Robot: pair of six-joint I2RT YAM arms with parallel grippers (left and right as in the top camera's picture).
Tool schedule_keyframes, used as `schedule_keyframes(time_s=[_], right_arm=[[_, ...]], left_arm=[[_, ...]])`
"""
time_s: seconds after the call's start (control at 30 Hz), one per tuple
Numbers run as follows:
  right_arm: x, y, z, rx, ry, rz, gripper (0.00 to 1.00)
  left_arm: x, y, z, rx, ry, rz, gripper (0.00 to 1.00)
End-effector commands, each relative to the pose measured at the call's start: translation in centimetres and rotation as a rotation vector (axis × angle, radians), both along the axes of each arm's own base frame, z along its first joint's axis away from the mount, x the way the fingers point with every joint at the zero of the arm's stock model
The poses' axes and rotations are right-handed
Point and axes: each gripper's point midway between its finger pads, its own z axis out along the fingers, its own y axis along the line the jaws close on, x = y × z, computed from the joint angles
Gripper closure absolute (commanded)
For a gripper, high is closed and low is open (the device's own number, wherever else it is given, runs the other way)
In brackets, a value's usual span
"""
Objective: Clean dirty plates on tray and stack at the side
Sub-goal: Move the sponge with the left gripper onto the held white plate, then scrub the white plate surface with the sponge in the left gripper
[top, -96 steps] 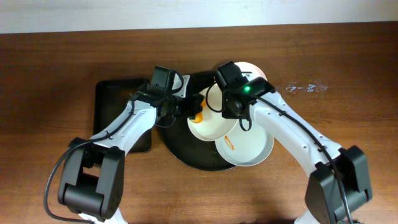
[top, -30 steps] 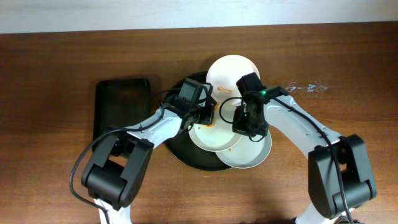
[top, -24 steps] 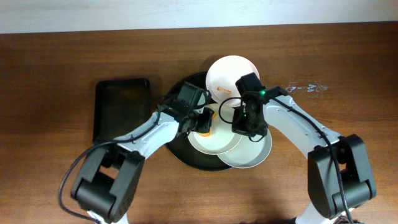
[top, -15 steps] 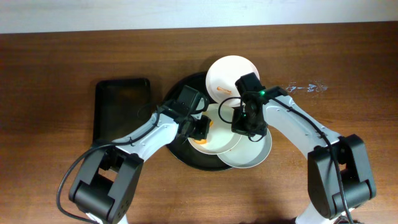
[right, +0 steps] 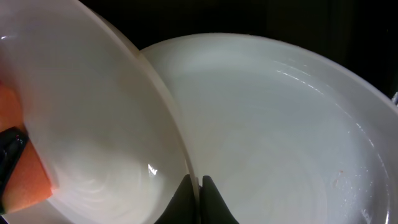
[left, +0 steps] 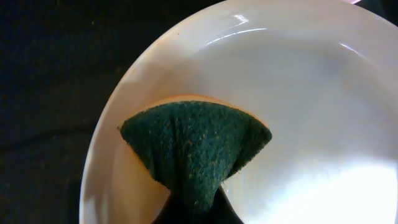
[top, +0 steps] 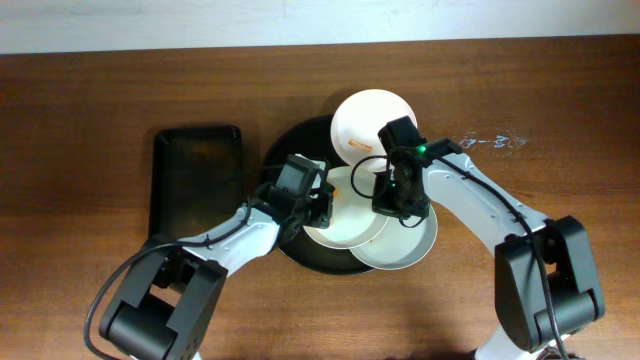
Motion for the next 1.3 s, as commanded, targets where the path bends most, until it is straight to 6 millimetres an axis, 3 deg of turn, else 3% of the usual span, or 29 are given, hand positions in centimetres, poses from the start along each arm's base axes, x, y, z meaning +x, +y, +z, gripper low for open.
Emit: schedule_keyframes(time_s=[0.0,0.1,0.23,0.43,0.6,0.73,0.93,1.03,1.07,1.13,1.27], right_arm=[[0.1,-0.2,-0.2,-0.025,-0.006,0.008,0.96],[0.1,-0.2,-0.2,-0.025,-0.006,0.008,0.96],[0.1,-0.2,-0.2,-0.025,-0.006,0.009,0.96],[0.1,-0.2,-0.2,-0.024,-0.008,0.009,0.96],[0.1,-0.2,-0.2,-0.024,-0.008,0.009,0.96],[0.0,-0.2,-0.2,-0.025,-0.005,0.009,0.96],[-0.1,-0.3,-0.2,-0.028,-0.003,0.031,0.96],[-0.1,-0.3,-0.2,-0.028,-0.004,0.031,0.96],[0.0,-0.3,-0.2,-0.028,-0.005,0.031,0.96],[0.0,-0.3,-0.2,-0.028,-0.005,0.031,0.96],[0.0,-0.3,-0.2,-0.028,-0.005,0.031,0.96]], left_arm=[[-3.5,1.0,-4.2,0.143,0.082,0.027,1.00],[-3.8,0.7,-5.0,0.203,0.049,0.034,1.00],[-3.7,0.5,-5.9,0.186,0.069,0.075,1.00],[-2.9,-0.1,-5.7,0.158,0.035,0.077,1.00],[-2.6,-0.2,-7.1,0.160,0.030,0.075,1.00],[-1.4,-0.4,-6.5,0.159,-0.031,0.044,1.00],[0.4,-1.1,-4.1,0.154,-0.155,0.004,1.00],[0.0,-0.8,-0.7,0.145,-0.167,0.006,1.00],[-0.4,-0.4,1.5,0.136,-0.178,0.008,1.00],[-1.5,0.0,2.8,0.121,-0.142,0.024,1.00],[-2.9,0.1,0.8,0.121,-0.049,0.024,1.00]])
